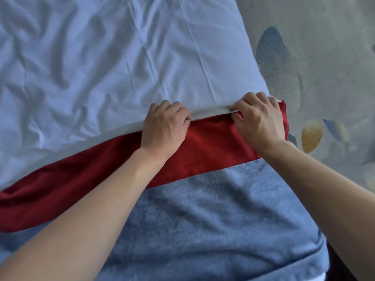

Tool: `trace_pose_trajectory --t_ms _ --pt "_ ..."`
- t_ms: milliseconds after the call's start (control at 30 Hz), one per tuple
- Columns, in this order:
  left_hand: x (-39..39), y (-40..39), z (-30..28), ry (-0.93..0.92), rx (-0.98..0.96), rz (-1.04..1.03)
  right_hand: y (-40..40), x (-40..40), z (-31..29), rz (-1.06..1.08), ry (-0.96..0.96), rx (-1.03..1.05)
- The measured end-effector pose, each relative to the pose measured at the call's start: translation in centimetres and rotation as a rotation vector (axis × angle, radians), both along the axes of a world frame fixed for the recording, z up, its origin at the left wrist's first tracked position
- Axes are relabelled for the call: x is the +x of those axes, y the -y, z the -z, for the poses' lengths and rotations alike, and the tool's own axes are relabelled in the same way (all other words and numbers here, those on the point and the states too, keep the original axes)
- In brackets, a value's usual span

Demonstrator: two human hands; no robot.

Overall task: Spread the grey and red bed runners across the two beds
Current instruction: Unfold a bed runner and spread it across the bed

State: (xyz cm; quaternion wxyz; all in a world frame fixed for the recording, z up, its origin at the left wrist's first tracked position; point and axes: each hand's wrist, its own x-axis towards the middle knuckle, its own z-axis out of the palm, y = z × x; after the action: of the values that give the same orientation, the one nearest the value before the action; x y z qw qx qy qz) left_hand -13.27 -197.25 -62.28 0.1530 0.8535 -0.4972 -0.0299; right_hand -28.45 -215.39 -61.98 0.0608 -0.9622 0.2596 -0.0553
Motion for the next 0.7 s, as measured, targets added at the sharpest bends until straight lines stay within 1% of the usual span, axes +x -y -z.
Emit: trace_pose_trajectory --t_ms 167,233,333,400,467,600,700 --pt "1.5 1.5 -0.7 -0.13 0.054 -0.085 1.4 1.5 0.1 0.006 0.06 -0.021" --pt "2.6 2.7 -0.8 -0.197 0.097 -0.139 2.3 2.5 0.4 0.026 0.059 0.034" --pt "3.6 4.5 -0.5 -0.265 0.15 -0.242 3.4 3.3 1.2 -0.007 0.02 0.128" --pt "3.3 4.8 -0.2 -0.296 0.179 -0.244 4.2 2.9 1.6 -0.038 0.034 0.151" --pt "3.3 4.7 -0.1 -0.321 0.198 -0.218 5.0 2.4 1.7 -0.06 0.037 0.125" --pt "4.4 5.6 0.2 -0.288 0.174 -0.225 5.9 3.5 2.2 -0.06 0.031 0.106" --pt "3.9 5.0 -0.1 -0.213 0.115 -0.161 5.2 3.9 2.1 -0.03 0.064 0.115"
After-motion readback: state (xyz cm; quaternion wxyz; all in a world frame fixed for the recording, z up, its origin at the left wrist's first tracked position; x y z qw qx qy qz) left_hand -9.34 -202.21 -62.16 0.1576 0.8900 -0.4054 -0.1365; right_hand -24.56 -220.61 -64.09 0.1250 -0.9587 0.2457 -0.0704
